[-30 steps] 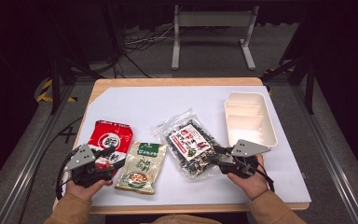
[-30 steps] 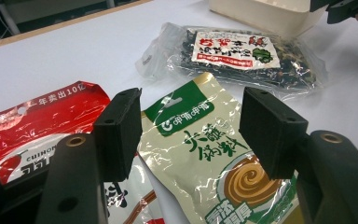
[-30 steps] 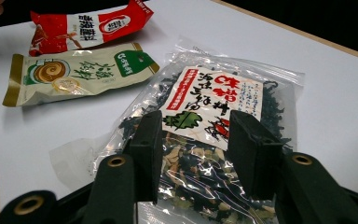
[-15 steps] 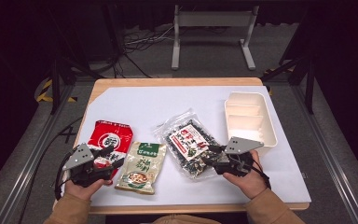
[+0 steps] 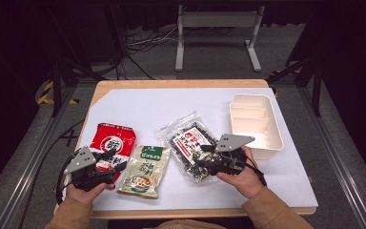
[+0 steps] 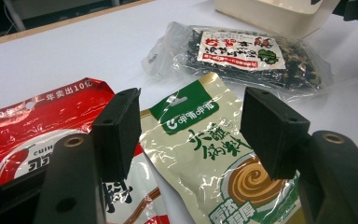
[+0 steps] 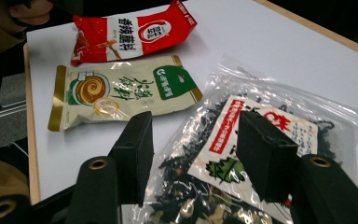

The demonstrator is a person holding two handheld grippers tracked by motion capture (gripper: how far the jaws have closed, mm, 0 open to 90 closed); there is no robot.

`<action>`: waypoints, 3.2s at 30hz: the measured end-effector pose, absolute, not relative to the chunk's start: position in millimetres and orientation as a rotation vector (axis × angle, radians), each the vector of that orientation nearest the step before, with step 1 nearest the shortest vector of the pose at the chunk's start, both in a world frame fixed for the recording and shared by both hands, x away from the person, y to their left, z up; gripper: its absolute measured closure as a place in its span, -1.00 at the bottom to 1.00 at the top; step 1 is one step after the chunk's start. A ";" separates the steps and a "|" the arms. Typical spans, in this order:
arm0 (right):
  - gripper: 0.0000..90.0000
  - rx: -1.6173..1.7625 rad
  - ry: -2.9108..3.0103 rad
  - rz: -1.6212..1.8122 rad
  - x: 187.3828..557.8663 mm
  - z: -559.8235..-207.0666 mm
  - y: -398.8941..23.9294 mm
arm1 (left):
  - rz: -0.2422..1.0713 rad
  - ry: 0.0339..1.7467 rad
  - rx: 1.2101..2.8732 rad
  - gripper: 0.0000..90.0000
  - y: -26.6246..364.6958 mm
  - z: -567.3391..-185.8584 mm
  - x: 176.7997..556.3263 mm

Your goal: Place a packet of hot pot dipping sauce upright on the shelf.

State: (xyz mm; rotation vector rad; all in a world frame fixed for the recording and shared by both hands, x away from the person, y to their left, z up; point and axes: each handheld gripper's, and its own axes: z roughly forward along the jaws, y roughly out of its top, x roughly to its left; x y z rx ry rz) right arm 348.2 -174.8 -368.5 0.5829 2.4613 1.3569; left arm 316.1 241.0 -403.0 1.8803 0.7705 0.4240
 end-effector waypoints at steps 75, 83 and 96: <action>-0.15 0.736 2.903 1.125 453.7 -410.6 -54.5 | 0.412 0.839 1.898 -0.18 251.7 -409.0 308.7; -0.21 0.762 2.915 1.092 454.9 -415.8 -50.6 | 0.407 0.834 1.899 -0.19 251.2 -409.5 309.2; -0.22 0.844 2.972 1.116 453.8 -417.9 -46.7 | 0.402 0.832 1.902 -0.19 250.6 -409.8 309.5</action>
